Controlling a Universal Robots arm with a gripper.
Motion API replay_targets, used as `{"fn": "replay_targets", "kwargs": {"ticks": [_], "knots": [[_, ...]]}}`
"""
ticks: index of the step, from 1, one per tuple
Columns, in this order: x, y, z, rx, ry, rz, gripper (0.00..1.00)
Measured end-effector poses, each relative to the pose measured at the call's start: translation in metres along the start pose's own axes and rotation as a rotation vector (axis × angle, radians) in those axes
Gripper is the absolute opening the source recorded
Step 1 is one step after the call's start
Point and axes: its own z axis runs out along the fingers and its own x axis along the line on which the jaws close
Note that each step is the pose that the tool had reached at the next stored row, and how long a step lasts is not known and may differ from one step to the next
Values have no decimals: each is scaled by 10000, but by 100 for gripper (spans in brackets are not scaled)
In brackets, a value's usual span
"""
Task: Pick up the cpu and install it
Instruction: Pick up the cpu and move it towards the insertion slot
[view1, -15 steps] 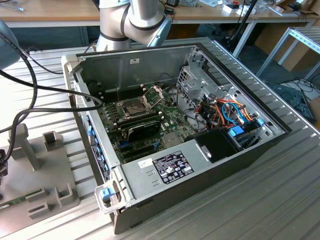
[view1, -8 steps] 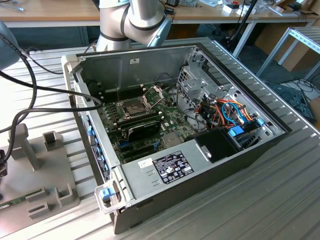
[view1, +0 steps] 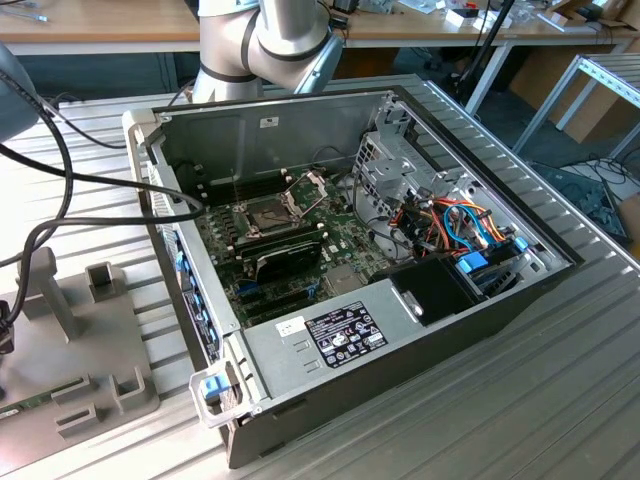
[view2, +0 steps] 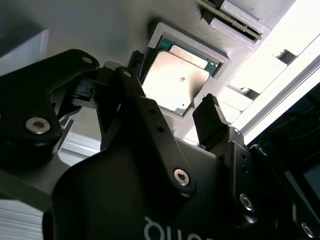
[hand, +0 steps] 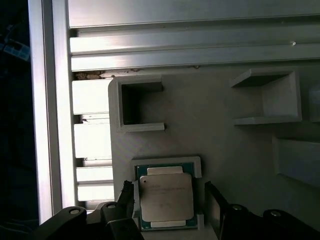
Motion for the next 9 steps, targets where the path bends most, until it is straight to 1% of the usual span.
{"fn": "replay_targets", "kwargs": {"ticks": [5, 9], "knots": [[-1, -2, 40, 5, 9, -21, 68], [-2, -2, 44, 5, 9, -30, 68]]}}
